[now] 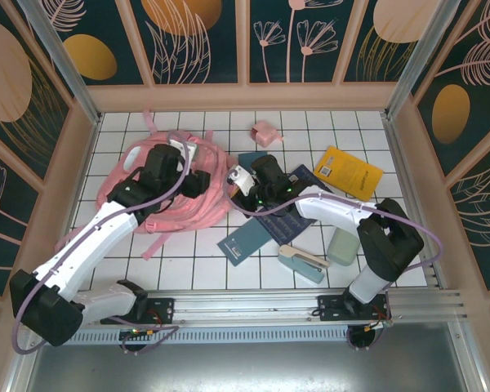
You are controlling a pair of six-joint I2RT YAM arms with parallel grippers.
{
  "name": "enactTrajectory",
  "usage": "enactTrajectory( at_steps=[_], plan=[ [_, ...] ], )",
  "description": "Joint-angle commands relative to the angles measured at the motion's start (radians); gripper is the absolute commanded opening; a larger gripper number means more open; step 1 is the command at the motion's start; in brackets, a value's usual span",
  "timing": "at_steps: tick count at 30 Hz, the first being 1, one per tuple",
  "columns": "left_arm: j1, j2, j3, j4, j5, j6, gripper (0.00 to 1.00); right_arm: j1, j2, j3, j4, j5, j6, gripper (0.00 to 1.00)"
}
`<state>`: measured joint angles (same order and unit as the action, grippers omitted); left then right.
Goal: Pack the student bag
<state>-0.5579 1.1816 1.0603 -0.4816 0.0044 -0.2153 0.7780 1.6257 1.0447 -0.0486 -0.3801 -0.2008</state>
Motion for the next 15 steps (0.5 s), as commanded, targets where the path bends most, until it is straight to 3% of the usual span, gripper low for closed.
enactTrajectory(
  at_steps=[1, 5, 10, 15],
  plan=[
    [-0.080, 0.016, -0.012, -0.081, 0.011, 0.022, 0.58, 0.006, -0.052, 0.012, 0.086, -0.094, 0.041, 0.00],
    [-0.148, 0.066, -0.028, -0.119, -0.069, 0.073, 0.56, 0.006, -0.055, 0.015, 0.091, -0.103, 0.053, 0.00],
    [-0.153, 0.072, -0.059, -0.109, -0.142, 0.128, 0.54, 0.006, -0.084, 0.003, 0.093, -0.109, 0.058, 0.00],
    [-0.154, 0.070, -0.082, -0.087, -0.105, 0.177, 0.48, 0.006, -0.106, -0.006, 0.083, -0.121, 0.057, 0.00]
  ],
)
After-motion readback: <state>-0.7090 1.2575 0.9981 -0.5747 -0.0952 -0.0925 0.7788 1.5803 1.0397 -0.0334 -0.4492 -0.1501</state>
